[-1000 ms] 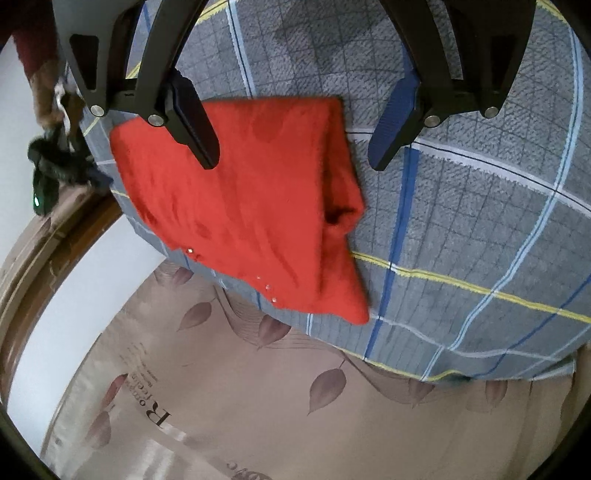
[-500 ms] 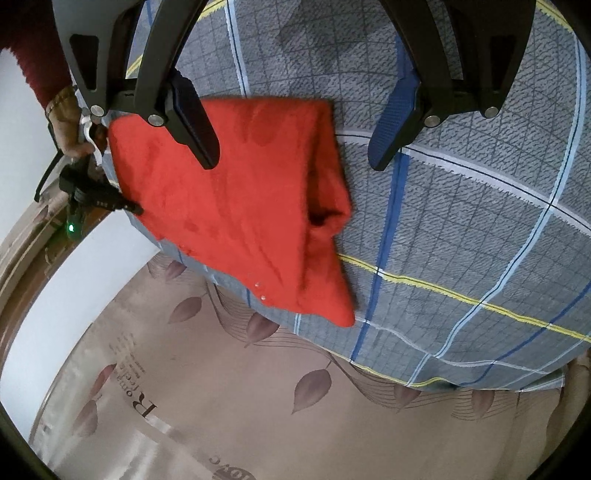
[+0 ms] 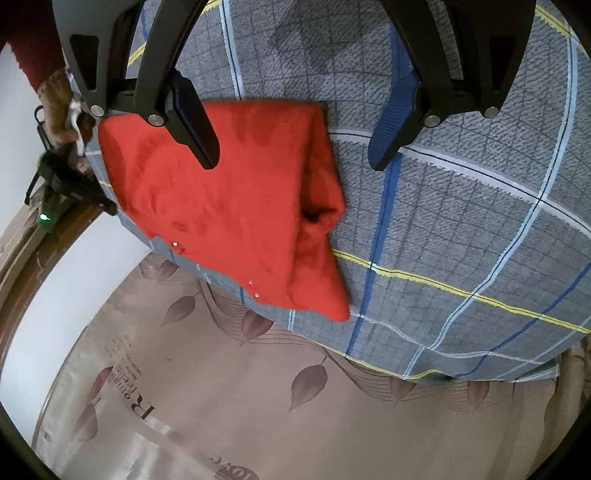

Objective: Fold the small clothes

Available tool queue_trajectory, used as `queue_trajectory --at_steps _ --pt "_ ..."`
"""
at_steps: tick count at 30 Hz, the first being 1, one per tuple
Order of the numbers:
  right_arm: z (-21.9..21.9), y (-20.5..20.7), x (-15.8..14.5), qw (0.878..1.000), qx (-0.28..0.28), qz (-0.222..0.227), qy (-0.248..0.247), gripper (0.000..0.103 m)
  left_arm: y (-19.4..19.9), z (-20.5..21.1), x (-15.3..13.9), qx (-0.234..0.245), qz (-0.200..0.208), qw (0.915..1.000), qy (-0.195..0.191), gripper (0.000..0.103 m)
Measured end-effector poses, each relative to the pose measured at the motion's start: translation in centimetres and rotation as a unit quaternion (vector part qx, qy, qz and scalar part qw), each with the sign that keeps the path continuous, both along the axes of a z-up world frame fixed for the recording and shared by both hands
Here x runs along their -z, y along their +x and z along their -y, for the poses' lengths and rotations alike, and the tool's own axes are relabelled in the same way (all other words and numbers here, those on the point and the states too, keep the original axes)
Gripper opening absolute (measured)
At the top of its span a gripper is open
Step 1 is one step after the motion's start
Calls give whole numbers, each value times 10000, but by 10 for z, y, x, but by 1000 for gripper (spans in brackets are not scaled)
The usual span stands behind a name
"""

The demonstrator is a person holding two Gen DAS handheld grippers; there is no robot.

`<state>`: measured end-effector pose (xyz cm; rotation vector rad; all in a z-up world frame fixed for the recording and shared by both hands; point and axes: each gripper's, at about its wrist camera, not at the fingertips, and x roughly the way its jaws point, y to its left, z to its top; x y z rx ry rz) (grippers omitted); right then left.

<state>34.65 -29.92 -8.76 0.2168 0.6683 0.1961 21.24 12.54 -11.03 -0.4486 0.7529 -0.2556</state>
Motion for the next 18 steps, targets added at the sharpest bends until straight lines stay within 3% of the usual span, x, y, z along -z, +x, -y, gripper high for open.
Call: queue_trajectory --at_steps 2,4,7,11,14,18 --pt "-20 -7 6 9984 -254 -124 -480 13 0 1 -1 -2 9 10000 65 82" --pt "-36 -3 23 9923 -414 -522 -1045 13 -1 5 -4 29 58 9998 168 82" --pt "-36 -6 34 9913 -389 -602 -1103 13 -6 14 -17 95 398 9980 479 82" --pt "-33 -12 34 9923 -371 -488 -1074 19 -2 34 -43 166 795 9849 1527 83" --pt "-39 -11 33 9905 -411 -496 -1218 26 16 39 -53 222 746 9798 1843 84" --pt "-52 -11 33 9862 -538 -470 -1494 50 38 37 -56 111 658 9784 1957 84"
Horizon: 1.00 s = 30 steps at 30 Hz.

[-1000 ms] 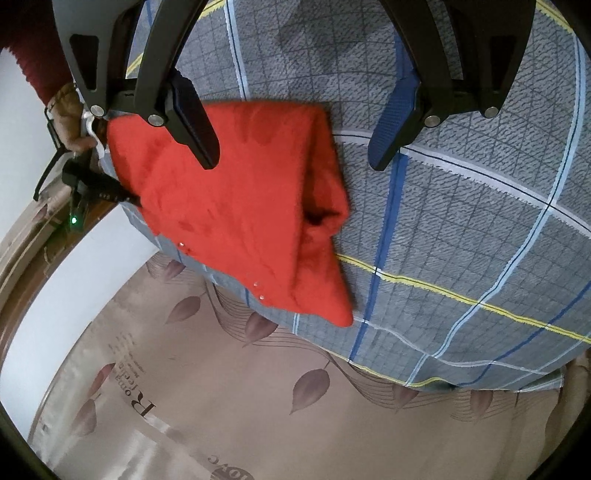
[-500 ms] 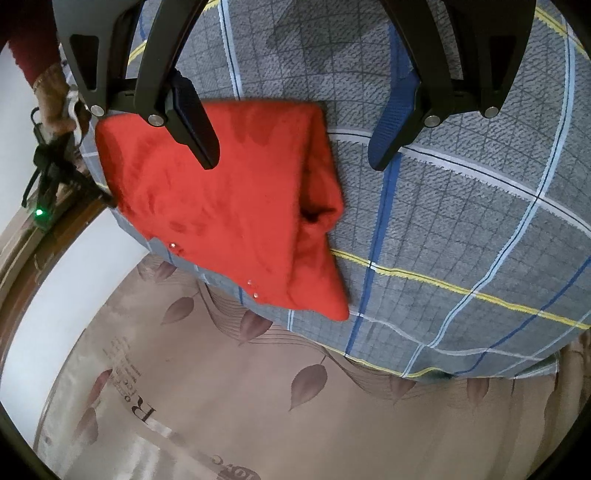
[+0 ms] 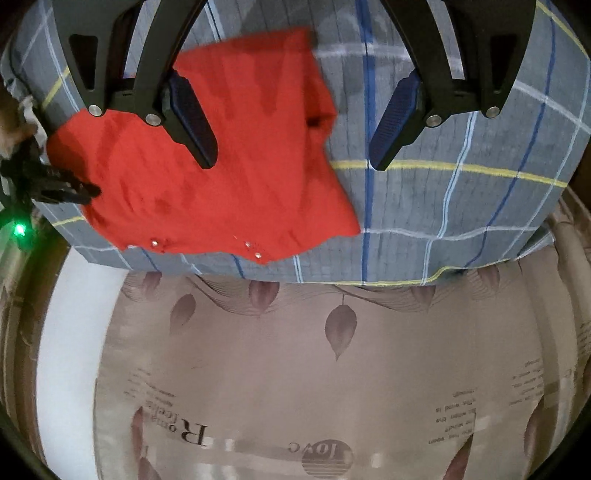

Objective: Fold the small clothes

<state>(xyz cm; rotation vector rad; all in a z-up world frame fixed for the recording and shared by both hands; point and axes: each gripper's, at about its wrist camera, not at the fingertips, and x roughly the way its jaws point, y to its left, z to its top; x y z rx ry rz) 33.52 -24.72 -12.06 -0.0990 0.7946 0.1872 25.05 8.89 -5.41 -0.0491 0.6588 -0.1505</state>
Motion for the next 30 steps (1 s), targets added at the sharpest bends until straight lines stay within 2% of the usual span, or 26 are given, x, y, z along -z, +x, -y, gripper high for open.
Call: queue_trajectory --at_steps 2,8,15,23,24,26,27,30 --pt "-4 -1 1 9999 -3 33 -143 58 5 3 1 -123 22 9998 183 84" --pt "3 0 0 10000 40 23 22 59 20 13 8 -215 -9 9973 709 84" --pt "0 1 -1 10000 8 3 -28 69 27 16 14 -236 -39 9950 967 85" --pt "0 1 -2 10000 21 2 -15 76 37 12 23 -297 -158 9935 1087 85" --pt "0 1 -2 10000 22 1 -21 78 39 12 24 -304 -166 9933 1101 85" --pt "1 1 -2 9999 97 4 -57 88 41 11 26 -320 -181 9928 1140 85" --pt "2 2 -2 9998 193 -9 -91 99 42 11 27 -329 -187 9925 1161 85" --pt "9 5 -1 9994 342 -80 39 99 44 10 29 -331 -219 9922 1181 85"
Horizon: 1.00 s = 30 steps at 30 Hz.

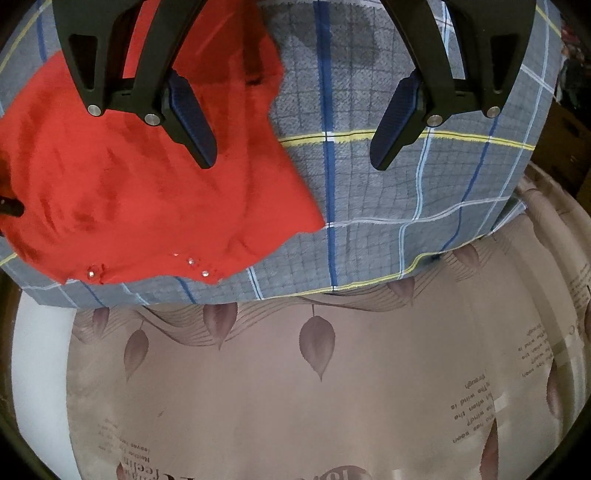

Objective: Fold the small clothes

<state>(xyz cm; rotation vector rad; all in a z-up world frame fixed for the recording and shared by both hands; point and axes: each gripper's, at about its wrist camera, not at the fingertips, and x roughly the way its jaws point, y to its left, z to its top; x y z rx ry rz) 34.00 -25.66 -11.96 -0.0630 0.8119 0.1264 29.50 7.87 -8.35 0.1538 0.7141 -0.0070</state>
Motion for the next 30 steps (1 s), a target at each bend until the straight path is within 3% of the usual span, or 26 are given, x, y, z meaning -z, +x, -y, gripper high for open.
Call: queue_trajectory --at_steps 7,11,14,16,17,18,19,27,30 --pt "1 0 0 10000 14 3 17 99 6 -4 6 2 -110 9999 -27 85" --pt "1 0 0 10000 14 0 13 99 12 -12 10 116 -307 9989 -335 85" --pt "1 0 1 10000 7 -21 -9 99 21 -20 16 383 -625 9938 -839 85" --pt "1 1 1 10000 9 -31 -21 99 30 -29 24 634 -974 9833 -1397 85" --pt "1 1 1 10000 9 -33 -20 99 34 -34 28 777 -1171 9748 -1732 85" --pt "2 1 1 10000 10 -34 -15 99 41 -42 36 961 -1453 9587 -2247 85" --pt "2 1 2 10000 10 -36 -11 99 43 -46 38 1020 -1451 9530 -2454 85" --pt "-1 3 4 9999 8 -84 -85 100 66 -58 44 1406 -1563 9178 -3368 83" --pt "0 3 5 9999 8 -101 -89 100 72 -53 44 1561 -1585 9118 -3452 83"
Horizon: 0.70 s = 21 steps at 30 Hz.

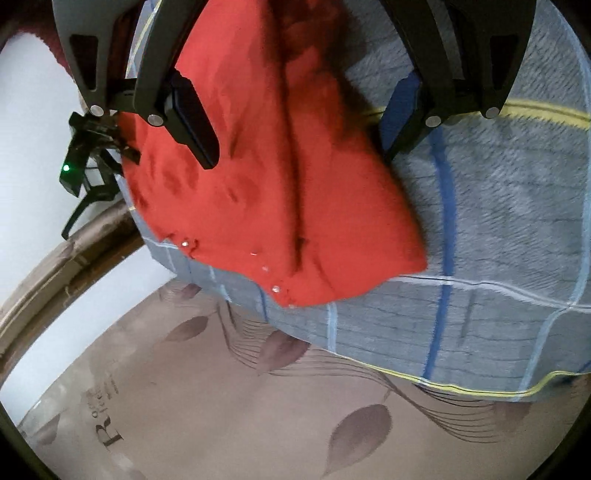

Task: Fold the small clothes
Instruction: 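Grasp the side edge of the folded sweater with the left tool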

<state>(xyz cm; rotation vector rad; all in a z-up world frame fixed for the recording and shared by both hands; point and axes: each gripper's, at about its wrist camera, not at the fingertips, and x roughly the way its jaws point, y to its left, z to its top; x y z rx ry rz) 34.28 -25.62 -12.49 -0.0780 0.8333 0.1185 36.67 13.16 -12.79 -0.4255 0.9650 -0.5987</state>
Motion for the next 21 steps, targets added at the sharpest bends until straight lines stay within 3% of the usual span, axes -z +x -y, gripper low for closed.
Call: queue_trajectory --at_steps 6,7,8,9,10,12,21 --pt "1 1 1 10000 -5 -17 -4 101 7 17 0 229 127 9995 166 83" --pt "0 1 1 10000 -8 -18 -7 101 7 18 0 220 161 9994 220 77" --pt "1 1 1 10000 -10 -19 -9 102 7 19 0 163 211 9991 341 66" --pt "1 1 1 10000 -11 -21 -5 102 8 21 2 78 210 9980 589 32" --pt "1 1 1 10000 -13 -20 1 102 9 21 4 50 137 9978 643 23" --pt "1 1 1 10000 -3 -1 -4 102 9 17 5 -158 14 9987 492 21" --pt "19 -14 -11 9970 80 510 583 102 2 37 -25 -438 17 9939 1016 20"
